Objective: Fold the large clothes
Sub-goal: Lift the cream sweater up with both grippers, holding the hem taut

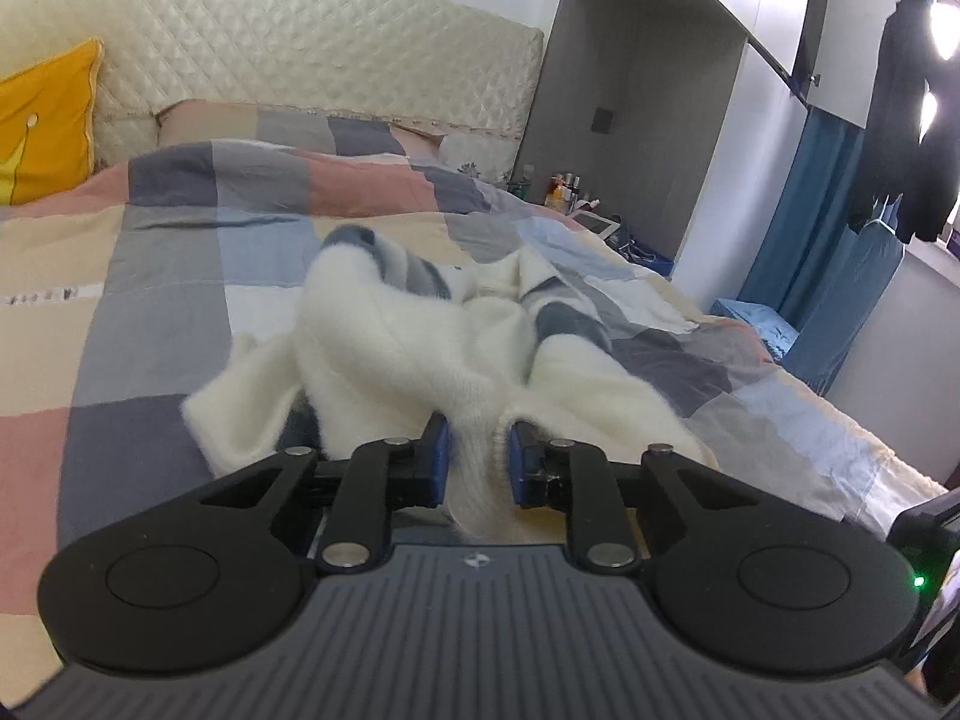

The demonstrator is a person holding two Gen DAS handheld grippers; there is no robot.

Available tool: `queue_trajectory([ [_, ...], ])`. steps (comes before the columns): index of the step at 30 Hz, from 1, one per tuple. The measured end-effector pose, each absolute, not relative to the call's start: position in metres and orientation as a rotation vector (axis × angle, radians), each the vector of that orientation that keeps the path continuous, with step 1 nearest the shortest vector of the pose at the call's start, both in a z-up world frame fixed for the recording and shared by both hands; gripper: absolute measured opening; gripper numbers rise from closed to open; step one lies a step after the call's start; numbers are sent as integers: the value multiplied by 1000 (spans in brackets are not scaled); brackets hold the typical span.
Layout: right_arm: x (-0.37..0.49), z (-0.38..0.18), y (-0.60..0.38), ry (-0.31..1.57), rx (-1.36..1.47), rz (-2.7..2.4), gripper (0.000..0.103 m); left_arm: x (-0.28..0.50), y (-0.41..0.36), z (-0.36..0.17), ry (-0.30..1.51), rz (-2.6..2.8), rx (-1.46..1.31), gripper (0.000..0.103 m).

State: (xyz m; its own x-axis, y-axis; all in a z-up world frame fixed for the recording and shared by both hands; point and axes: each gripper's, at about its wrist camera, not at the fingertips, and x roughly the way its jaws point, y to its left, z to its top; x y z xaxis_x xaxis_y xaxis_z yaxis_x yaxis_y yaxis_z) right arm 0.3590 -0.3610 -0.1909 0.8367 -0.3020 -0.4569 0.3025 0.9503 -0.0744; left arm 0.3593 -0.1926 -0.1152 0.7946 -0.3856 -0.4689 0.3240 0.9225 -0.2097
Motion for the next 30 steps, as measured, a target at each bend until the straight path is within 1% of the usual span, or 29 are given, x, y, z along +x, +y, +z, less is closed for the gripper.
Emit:
queue_trajectory([
  [5, 353, -174, -373, 407, 32, -239, 69, 347, -190, -107, 539, -361, -143, 23],
  [6, 353, -171, -373, 407, 35, -221, 66, 346, -188, -108, 546, -363, -151, 23],
  [8, 355, -163, -378, 414, 72, -173, 42, 346, -189, -110, 558, -382, -153, 23],
  [9, 357, -160, -377, 418, 82, -155, 35, 344, -190, -112, 563, -383, -151, 23],
  [10, 359, -159, -374, 424, 73, -137, 19, 343, -191, -114, 568, -384, -145, 23],
  [11, 360, -156, -370, 428, 53, -131, 16, 342, -193, -116, 571, -377, -133, 23],
  [14, 356, -149, -365, 405, 44, -102, 14, 344, -193, -123, 589, -371, -121, 24],
  [17, 351, -142, -363, 398, 49, -85, 13, 350, -197, -131, 623, -377, -88, 29],
  [19, 348, -138, -360, 388, 43, -74, 12, 350, -203, -138, 632, -370, -29, 41],
  [21, 345, -134, -358, 380, 45, -60, 12, 347, -212, -146, 631, -367, 63, 64],
  [22, 344, -132, -357, 377, 46, -55, 12, 343, -218, -148, 618, -366, 114, 68],
  [23, 343, -130, -356, 374, 49, -49, 12, 336, -226, -151, 588, -354, 177, 70],
  [26, 341, -127, -353, 362, 42, -44, 12, 328, -237, -158, 532, -296, 293, 71],
  [30, 340, -127, -351, 364, 42, -42, 12, 327, -238, -158, 462, -207, 326, 71],
])
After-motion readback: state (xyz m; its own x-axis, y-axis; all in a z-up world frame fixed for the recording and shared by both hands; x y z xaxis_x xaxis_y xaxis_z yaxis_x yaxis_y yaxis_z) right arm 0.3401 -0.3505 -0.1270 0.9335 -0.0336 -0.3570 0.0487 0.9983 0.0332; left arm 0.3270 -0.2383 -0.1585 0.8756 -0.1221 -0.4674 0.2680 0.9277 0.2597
